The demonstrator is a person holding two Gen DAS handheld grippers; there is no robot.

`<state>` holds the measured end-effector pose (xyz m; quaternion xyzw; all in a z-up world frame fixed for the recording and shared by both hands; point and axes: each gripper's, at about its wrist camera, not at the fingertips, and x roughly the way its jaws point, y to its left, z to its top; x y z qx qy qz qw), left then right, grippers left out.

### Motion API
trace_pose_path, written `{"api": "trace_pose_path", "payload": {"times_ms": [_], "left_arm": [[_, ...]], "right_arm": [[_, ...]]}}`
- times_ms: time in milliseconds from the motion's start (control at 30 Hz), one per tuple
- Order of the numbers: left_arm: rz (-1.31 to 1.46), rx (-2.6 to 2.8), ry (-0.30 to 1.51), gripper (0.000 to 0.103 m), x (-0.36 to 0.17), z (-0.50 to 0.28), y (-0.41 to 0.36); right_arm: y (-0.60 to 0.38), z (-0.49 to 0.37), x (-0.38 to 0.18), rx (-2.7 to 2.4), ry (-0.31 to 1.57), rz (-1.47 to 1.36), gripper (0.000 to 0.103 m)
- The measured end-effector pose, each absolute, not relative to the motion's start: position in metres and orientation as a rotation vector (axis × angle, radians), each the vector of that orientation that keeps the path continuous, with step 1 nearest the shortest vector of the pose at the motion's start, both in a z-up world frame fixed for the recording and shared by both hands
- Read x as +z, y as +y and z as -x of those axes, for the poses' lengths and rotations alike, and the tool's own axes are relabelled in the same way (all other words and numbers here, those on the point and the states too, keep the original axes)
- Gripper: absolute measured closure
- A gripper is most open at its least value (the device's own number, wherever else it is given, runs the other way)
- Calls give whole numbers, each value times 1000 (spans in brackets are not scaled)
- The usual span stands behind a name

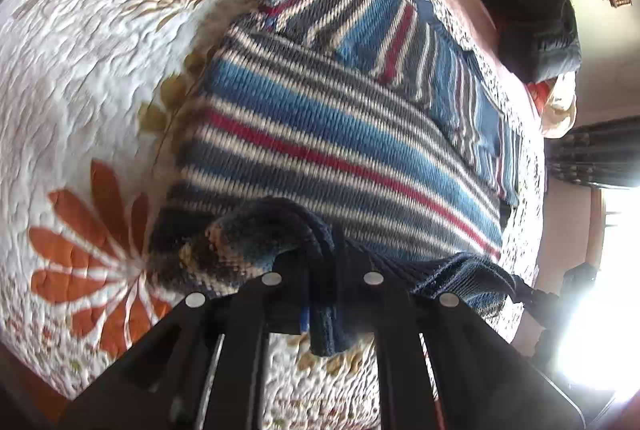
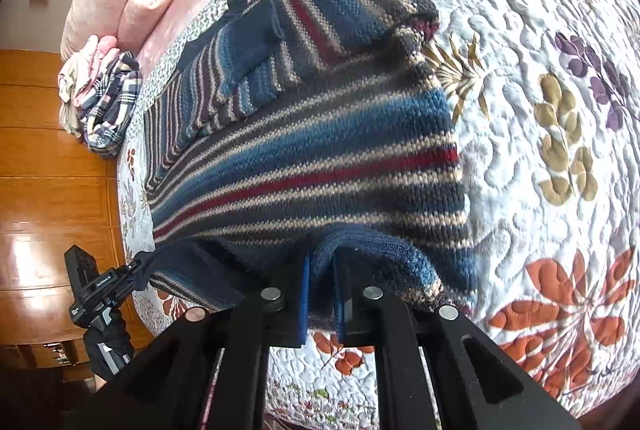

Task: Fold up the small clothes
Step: 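Grasp the ribbed hem with both grippers and lift it toward the collar, then lay the hem over the body toward the collar with both grippers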

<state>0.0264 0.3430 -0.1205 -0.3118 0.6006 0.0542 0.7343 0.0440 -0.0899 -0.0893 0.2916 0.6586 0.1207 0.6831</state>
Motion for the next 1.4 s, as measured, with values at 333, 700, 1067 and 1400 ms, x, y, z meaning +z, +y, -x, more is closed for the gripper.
{"api": "trace_pose_path", "payload": {"times_ms": [333,700,1067,1400], "left_arm": [[746,123,1380,89,-159,-61,357],[923,91,1383,81,-152,-56,386],[588,141,1268,64,-91,-60,384],[177,69,1383,59,-130,-88,341]], "right_arm": [[-94,-78,-132,249,1534,-723,94],[-103,-85,-139,268,1552,-756,91],[-109,-90,-103,242,1486,-655,66],[-79,-109,-91,416,1435,-313,51]]}}
